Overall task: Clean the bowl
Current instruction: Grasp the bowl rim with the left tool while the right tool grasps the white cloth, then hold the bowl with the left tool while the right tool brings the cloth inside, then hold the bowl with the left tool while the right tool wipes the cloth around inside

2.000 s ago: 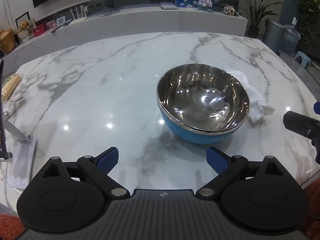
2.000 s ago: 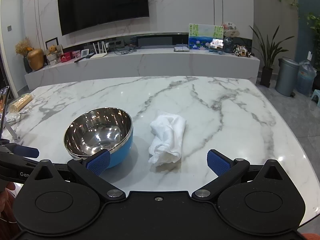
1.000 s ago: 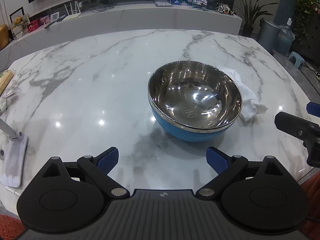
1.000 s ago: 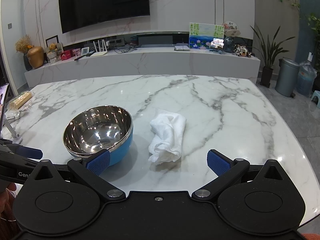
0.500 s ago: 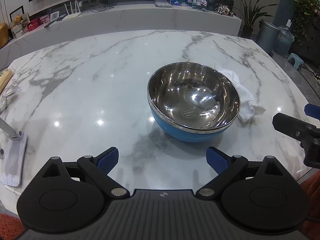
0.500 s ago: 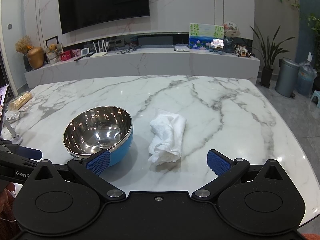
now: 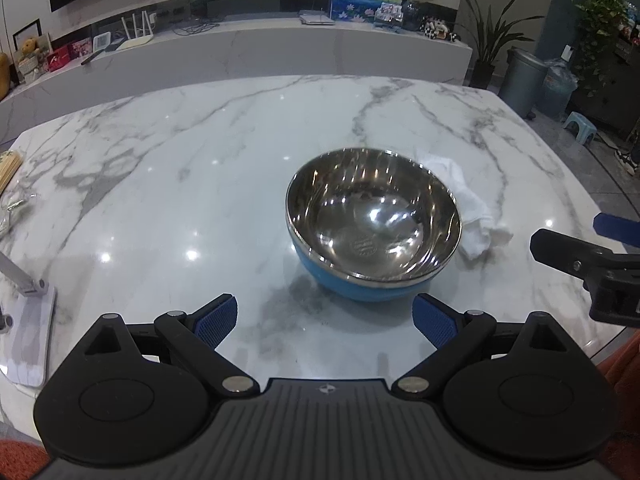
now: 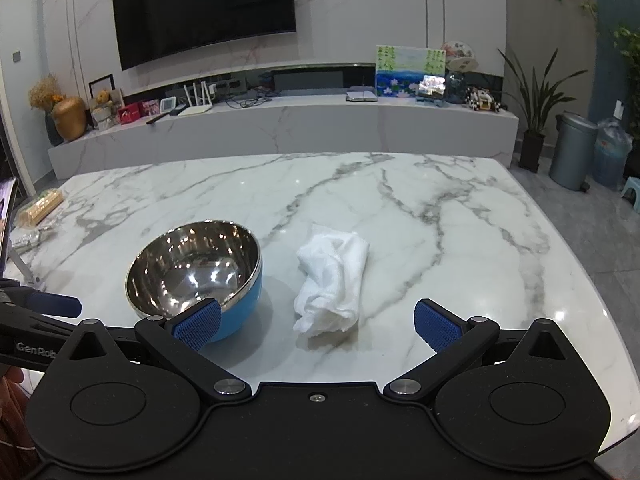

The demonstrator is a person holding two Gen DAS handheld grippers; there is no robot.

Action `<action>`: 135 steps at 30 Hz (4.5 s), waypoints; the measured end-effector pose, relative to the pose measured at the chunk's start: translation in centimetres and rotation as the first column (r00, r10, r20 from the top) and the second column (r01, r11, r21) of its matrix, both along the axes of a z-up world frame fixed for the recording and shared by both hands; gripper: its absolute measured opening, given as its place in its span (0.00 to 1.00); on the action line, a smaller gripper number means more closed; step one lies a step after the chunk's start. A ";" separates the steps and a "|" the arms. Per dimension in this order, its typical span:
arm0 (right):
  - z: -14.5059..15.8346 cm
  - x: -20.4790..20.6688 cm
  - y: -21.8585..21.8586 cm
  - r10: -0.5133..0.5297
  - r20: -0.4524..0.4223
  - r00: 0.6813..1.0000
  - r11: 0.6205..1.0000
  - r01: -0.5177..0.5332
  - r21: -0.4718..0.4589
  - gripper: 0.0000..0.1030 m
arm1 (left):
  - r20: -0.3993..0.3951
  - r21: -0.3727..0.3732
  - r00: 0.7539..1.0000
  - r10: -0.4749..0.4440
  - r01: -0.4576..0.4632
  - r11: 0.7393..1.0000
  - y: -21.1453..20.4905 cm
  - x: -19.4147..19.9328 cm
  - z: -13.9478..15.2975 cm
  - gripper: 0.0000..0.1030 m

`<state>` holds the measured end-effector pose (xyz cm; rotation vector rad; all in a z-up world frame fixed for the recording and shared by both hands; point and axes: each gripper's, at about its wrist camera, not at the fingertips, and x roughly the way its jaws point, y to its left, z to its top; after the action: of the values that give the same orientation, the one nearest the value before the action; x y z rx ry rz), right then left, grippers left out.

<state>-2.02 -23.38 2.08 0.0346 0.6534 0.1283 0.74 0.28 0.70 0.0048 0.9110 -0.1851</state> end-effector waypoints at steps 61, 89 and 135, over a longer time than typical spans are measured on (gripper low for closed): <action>0.2 12.2 9.3 0.438 -0.375 0.817 0.877 -0.480 -0.023 0.11 | -0.268 -0.192 0.963 -0.001 -0.053 0.980 3.9 10.6 -3.2 0.16; -3.7 12.7 12.7 0.426 -0.556 0.714 0.707 -0.646 -0.288 0.11 | -0.185 -0.160 0.979 -0.083 0.053 0.986 2.3 10.4 -3.1 0.08; -4.3 15.2 12.4 0.443 -0.550 0.708 0.700 -0.657 -0.281 0.11 | -0.264 -0.128 0.954 -0.140 0.109 0.986 0.5 14.3 -4.0 0.13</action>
<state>13.19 -11.01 -2.19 -0.6363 1.1357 0.5837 15.08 0.82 -3.32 -0.0694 1.1753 -0.3614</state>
